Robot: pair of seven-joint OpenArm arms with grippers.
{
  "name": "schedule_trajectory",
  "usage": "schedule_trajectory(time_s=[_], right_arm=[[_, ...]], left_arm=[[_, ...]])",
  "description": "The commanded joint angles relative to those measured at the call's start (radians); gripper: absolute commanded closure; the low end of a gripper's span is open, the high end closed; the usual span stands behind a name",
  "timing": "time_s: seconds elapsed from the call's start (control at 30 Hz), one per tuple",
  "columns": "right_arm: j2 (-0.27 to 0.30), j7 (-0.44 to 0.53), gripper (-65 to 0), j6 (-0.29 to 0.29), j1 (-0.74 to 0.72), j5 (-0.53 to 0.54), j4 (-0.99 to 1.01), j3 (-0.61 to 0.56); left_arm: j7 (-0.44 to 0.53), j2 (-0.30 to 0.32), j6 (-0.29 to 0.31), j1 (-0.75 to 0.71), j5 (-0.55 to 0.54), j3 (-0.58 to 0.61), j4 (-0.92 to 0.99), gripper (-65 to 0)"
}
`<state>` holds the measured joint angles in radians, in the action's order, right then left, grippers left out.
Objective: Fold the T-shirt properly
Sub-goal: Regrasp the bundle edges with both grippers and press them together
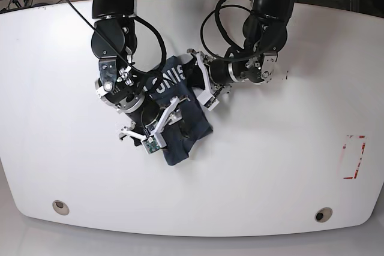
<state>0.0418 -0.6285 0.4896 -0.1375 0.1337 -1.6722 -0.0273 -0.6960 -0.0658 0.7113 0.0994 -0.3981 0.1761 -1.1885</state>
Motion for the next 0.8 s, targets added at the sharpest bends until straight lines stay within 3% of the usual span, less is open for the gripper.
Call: schedule_trajectory(time_s=[0.0,0.2,0.4,0.77], right_arm=[[-0.001,0.048,-23.8,0.005,-0.049,0.007,0.080,0.007],[0.002,0.138,-14.3,0.062,-0.095,0.002,0.271,0.010],[0.063,0.206,-14.4,0.065,-0.147,0.005,0.413,0.011],[0.128,0.213,-14.4,0.067,-0.189,0.007,0.445,0.011]], left_arm=[[-0.058,0.002,-0.013,0.000,0.054,0.004,-0.001,-16.5],[-0.058,0.004,-0.013,0.000,0.058,0.004,0.000,-16.5],[-0.058,0.004,-0.013,0.000,0.060,0.006,0.002,-16.5],[-0.058,0.004,-0.013,0.018,0.057,0.006,0.080,-16.7]])
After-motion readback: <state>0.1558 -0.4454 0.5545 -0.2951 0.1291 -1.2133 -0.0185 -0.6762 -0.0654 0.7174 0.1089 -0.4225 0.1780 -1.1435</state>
